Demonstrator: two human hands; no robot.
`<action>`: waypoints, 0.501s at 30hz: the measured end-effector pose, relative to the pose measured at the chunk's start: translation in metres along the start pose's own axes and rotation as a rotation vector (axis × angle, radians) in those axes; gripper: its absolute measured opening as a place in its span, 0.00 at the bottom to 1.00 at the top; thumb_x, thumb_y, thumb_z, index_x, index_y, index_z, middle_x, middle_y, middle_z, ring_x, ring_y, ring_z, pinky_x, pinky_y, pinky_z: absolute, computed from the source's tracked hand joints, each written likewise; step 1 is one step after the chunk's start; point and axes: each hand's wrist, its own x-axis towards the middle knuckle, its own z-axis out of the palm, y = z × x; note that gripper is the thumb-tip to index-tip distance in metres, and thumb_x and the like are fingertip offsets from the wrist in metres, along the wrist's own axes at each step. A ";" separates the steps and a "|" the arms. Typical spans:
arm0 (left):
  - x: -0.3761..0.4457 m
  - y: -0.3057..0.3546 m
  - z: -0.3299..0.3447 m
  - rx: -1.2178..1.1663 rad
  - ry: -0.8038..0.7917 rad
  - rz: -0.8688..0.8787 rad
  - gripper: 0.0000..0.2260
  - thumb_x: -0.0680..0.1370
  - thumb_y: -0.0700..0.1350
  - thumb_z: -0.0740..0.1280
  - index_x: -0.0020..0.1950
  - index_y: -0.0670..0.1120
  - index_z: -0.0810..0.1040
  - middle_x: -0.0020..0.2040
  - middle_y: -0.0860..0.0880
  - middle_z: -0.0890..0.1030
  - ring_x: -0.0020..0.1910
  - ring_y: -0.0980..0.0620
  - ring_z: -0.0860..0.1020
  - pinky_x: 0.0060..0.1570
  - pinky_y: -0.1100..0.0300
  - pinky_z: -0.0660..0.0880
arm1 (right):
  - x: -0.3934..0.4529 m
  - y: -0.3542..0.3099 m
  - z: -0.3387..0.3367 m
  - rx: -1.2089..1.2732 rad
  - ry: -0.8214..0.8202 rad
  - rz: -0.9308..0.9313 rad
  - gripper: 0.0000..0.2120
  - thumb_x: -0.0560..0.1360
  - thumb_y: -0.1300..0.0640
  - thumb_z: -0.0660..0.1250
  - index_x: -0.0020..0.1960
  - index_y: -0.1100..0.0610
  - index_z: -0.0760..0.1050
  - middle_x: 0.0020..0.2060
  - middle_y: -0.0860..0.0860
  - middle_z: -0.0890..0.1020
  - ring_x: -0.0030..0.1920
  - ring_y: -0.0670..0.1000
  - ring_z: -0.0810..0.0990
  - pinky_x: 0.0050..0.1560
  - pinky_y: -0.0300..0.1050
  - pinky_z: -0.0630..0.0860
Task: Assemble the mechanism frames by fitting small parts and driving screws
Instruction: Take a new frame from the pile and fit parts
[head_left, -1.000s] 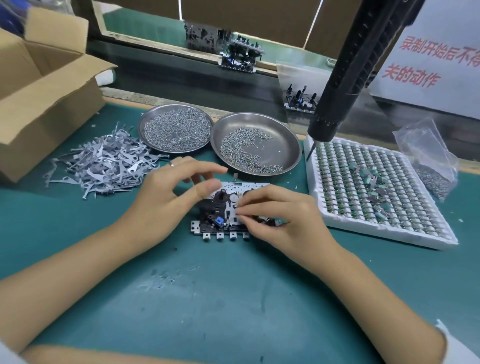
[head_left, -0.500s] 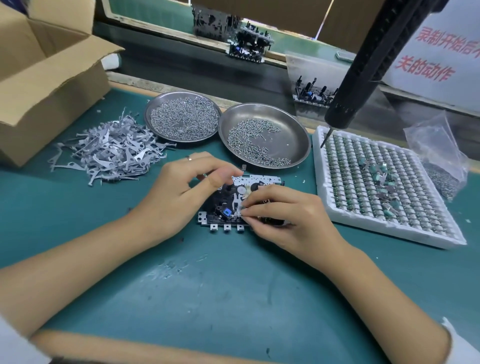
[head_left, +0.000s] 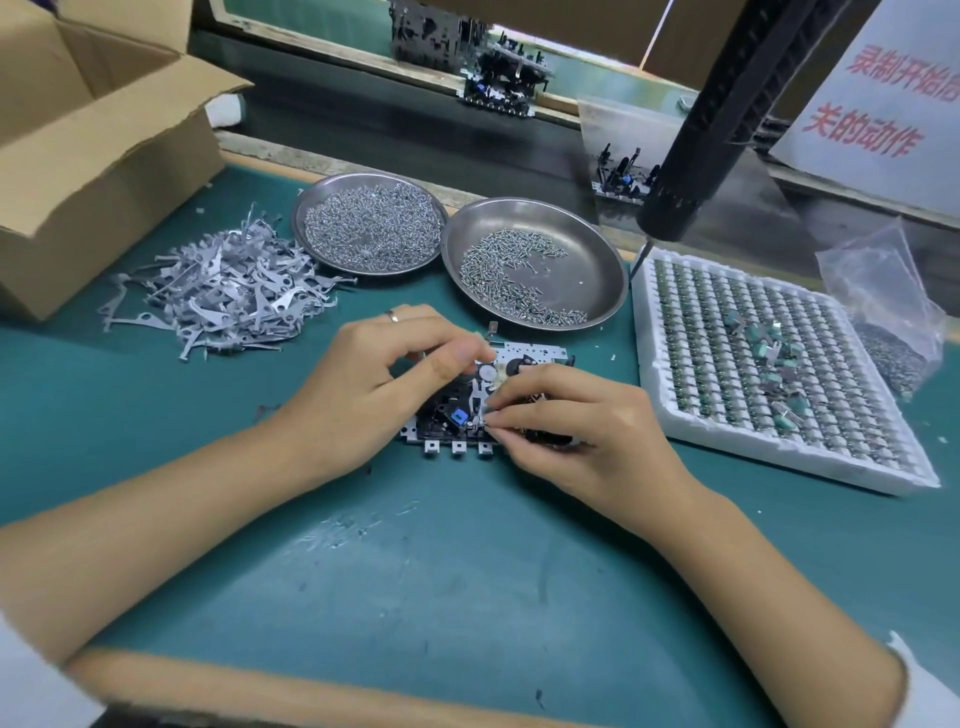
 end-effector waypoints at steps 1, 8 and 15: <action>0.000 0.000 0.001 -0.001 -0.007 -0.006 0.07 0.78 0.45 0.63 0.48 0.50 0.81 0.42 0.52 0.81 0.45 0.51 0.78 0.50 0.55 0.73 | 0.000 0.000 -0.001 0.002 -0.007 0.002 0.03 0.71 0.66 0.72 0.45 0.64 0.84 0.44 0.54 0.83 0.44 0.48 0.80 0.48 0.39 0.77; -0.005 0.001 0.004 0.221 -0.126 0.140 0.13 0.70 0.45 0.71 0.55 0.47 0.80 0.43 0.53 0.77 0.44 0.50 0.75 0.49 0.58 0.72 | 0.002 -0.004 -0.003 0.089 -0.003 0.103 0.08 0.68 0.71 0.72 0.46 0.64 0.84 0.43 0.53 0.83 0.44 0.47 0.80 0.48 0.38 0.76; -0.007 -0.002 0.009 0.348 -0.169 0.150 0.22 0.68 0.53 0.66 0.61 0.50 0.75 0.44 0.60 0.75 0.45 0.56 0.73 0.55 0.55 0.70 | 0.006 -0.010 -0.007 0.285 0.005 0.357 0.09 0.66 0.73 0.74 0.43 0.63 0.84 0.42 0.51 0.84 0.45 0.45 0.81 0.52 0.36 0.74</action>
